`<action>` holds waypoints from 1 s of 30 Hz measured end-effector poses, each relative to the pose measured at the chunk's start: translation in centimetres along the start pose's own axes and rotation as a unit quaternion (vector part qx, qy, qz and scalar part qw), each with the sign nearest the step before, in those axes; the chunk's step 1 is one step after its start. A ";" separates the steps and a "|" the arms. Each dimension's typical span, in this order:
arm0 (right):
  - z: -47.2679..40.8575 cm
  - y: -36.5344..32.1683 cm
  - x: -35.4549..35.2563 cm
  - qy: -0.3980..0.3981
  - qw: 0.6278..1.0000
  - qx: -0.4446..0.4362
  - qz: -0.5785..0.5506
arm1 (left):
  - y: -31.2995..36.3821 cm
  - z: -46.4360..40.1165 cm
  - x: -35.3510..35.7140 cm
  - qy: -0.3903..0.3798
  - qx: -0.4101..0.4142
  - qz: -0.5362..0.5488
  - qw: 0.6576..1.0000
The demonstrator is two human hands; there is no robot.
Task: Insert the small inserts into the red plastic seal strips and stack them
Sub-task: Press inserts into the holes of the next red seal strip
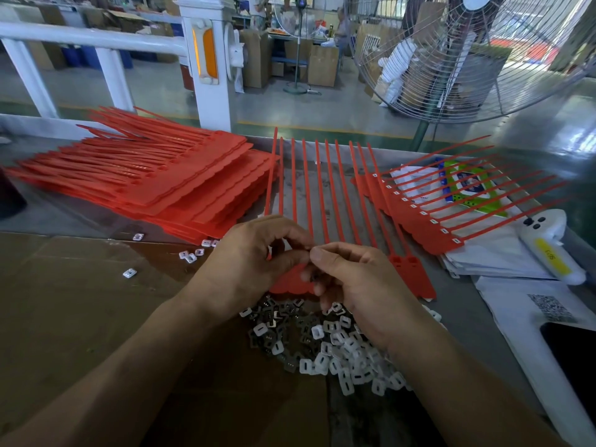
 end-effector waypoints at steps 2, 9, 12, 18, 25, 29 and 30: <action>0.0 0.0 -0.1 0.006 1.000 0.003 -0.016 | 0.1 0.0 0.0 0.015 0.000 -0.002 1.000; -0.1 -0.2 -0.3 0.014 1.000 0.000 -0.025 | 0.3 0.1 0.1 0.016 0.038 -0.049 0.998; 0.0 -0.1 -0.4 0.027 0.999 -0.001 -0.022 | 0.4 0.0 0.0 0.022 0.048 -0.083 0.995; -0.3 0.1 -1.1 0.073 0.996 -0.021 0.050 | -2.3 -0.2 -1.4 0.060 -0.060 -0.125 0.989; -0.3 0.2 -1.1 0.062 0.995 -0.018 0.073 | -3.3 -0.1 -0.9 0.005 -0.121 -0.188 0.975; -0.2 0.2 -1.0 0.057 0.994 -0.021 0.091 | -3.3 -0.1 -0.8 0.006 -0.125 -0.195 0.973; -0.2 0.2 -1.1 0.061 0.994 -0.022 0.092 | -3.4 -0.1 -0.7 0.004 -0.127 -0.196 0.972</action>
Point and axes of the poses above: each hand's wrist, its own z-axis away from the middle knuckle, its own x-axis out of the palm, y = z × x, the point moved 5 cm from there along -z, towards the middle knuckle, and after that the axes turned 1 degree about -y, right-handed, at the moved point
